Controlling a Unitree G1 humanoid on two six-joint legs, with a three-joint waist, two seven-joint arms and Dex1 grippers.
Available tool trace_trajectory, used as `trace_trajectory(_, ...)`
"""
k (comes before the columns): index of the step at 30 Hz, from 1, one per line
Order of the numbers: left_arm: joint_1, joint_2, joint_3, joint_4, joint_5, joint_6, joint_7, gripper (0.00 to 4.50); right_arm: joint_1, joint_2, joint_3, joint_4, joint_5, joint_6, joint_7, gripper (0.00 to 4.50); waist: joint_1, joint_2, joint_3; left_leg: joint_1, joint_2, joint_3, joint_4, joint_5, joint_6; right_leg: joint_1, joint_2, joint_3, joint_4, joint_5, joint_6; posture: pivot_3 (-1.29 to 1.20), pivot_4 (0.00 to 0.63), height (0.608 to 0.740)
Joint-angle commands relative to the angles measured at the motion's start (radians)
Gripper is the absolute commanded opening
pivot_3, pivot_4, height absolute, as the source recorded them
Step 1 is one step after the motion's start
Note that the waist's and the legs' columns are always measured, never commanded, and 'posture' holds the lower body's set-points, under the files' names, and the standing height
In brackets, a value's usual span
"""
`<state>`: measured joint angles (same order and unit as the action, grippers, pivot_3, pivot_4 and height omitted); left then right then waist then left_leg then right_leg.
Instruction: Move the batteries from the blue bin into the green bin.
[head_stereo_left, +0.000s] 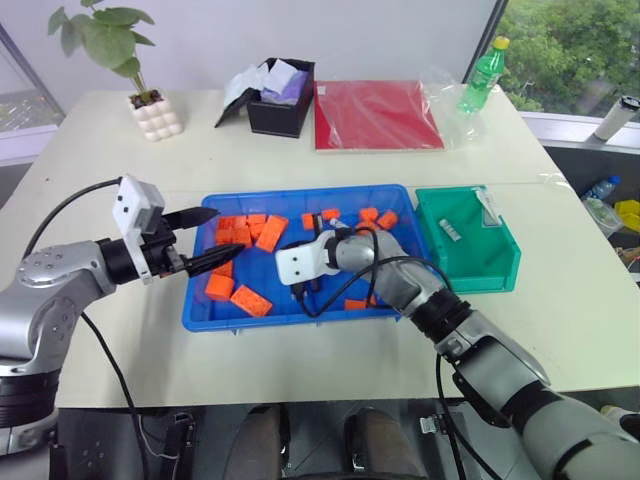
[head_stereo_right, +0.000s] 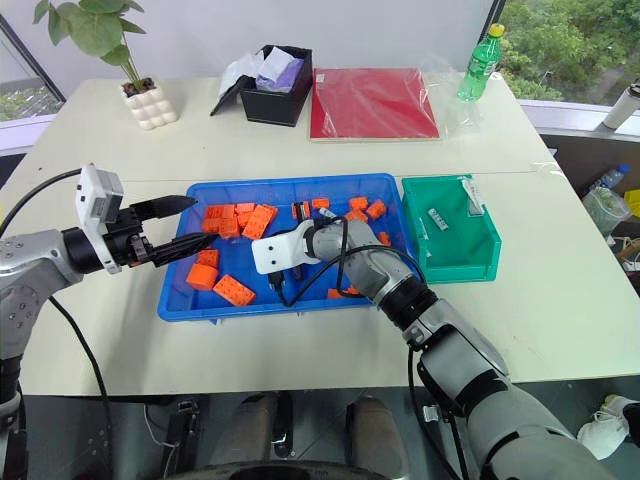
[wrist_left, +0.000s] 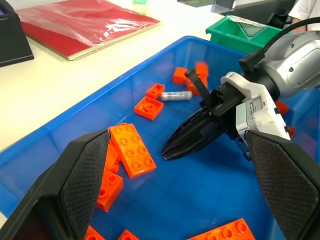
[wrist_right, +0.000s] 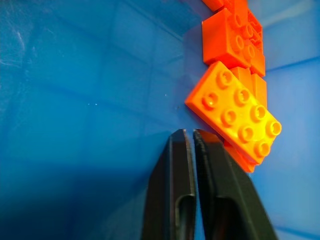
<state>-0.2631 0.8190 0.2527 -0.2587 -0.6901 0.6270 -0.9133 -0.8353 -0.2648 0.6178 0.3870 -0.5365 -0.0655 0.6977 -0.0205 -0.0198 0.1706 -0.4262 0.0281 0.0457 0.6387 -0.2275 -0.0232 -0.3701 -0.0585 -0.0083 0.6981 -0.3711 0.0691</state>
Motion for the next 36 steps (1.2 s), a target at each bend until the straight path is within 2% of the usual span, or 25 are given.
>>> trace_trajectory(1, -0.010, 0.001, 0.036, -0.031, -0.022, -0.007, 0.001, 4.50, 0.003, 0.004, -0.006, -0.058, -0.007, -0.001, 0.012, 0.17, 0.000, 0.000, 0.000, 0.000, 0.000, 0.000, 0.000, 0.000, 0.000, 0.000, 0.000, 0.000, 0.000, 0.000, 0.000, 0.00, 0.150, 0.740)
trace_trajectory(8, -0.003, -0.002, 0.035, -0.039, -0.026, -0.007, 0.002, 4.50, -0.005, 0.003, -0.043, -0.175, 0.016, 0.053, 0.061, 0.17, 0.000, 0.000, 0.000, 0.000, 0.000, 0.000, 0.000, 0.000, 0.000, 0.000, 0.000, 0.000, 0.000, 0.000, 0.000, 0.00, 0.150, 0.740)
trace_trajectory(13, 0.008, 0.009, 0.033, -0.040, -0.032, -0.002, -0.012, 4.50, -0.023, -0.070, -0.160, -0.387, 0.119, 0.249, 0.229, 0.17, 0.006, 0.000, 0.000, -0.001, 0.000, 0.000, 0.000, 0.000, 0.000, 0.000, 0.000, 0.000, 0.000, 0.000, 0.000, 0.00, 0.150, 0.740)
trace_trajectory(17, 0.009, 0.013, 0.028, -0.025, -0.027, -0.009, -0.026, 4.50, -0.051, -0.143, -0.267, -0.543, 0.258, 0.485, 0.398, 0.17, 0.005, 0.000, 0.000, 0.000, -0.001, -0.001, 0.000, -0.002, 0.004, 0.000, -0.001, 0.000, 0.000, 0.000, 0.000, 0.00, 0.150, 0.740)
trace_trajectory(24, -0.012, 0.006, -0.028, -0.003, 0.012, -0.030, -0.059, 4.50, -0.066, -0.256, -0.366, -0.610, 0.422, 0.789, 0.498, 0.17, 0.002, 0.000, 0.000, 0.000, -0.001, 0.000, 0.000, -0.003, 0.006, 0.000, -0.001, 0.000, 0.000, 0.000, 0.000, 0.00, 0.150, 0.740)
trace_trajectory(27, -0.028, -0.004, -0.035, 0.002, 0.013, -0.028, -0.056, 4.50, -0.065, -0.291, -0.375, -0.597, 0.451, 0.836, 0.480, 1.05, 0.003, 0.000, 0.000, 0.000, -0.001, 0.000, 0.000, -0.004, 0.006, 0.000, -0.001, 0.000, 0.000, 0.000, 0.000, 0.00, 0.150, 0.740)
trace_trajectory(34, -0.043, -0.017, -0.048, 0.019, 0.025, -0.032, -0.064, 4.50, -0.091, -0.297, -0.359, -0.572, 0.503, 0.913, 0.425, 4.48, 0.000, 0.000, 0.000, 0.000, -0.001, 0.000, 0.000, -0.004, 0.006, -0.001, -0.001, 0.000, 0.000, 0.000, 0.000, 0.00, 0.150, 0.740)
trace_trajectory(36, -0.051, -0.021, -0.053, 0.023, 0.029, -0.032, -0.065, 4.50, -0.100, -0.275, -0.359, -0.545, 0.526, 0.952, 0.404, 4.48, 0.001, 0.000, 0.000, 0.000, -0.001, 0.000, 0.000, -0.004, 0.006, -0.001, -0.001, 0.000, 0.000, 0.000, 0.000, 0.00, 0.150, 0.740)
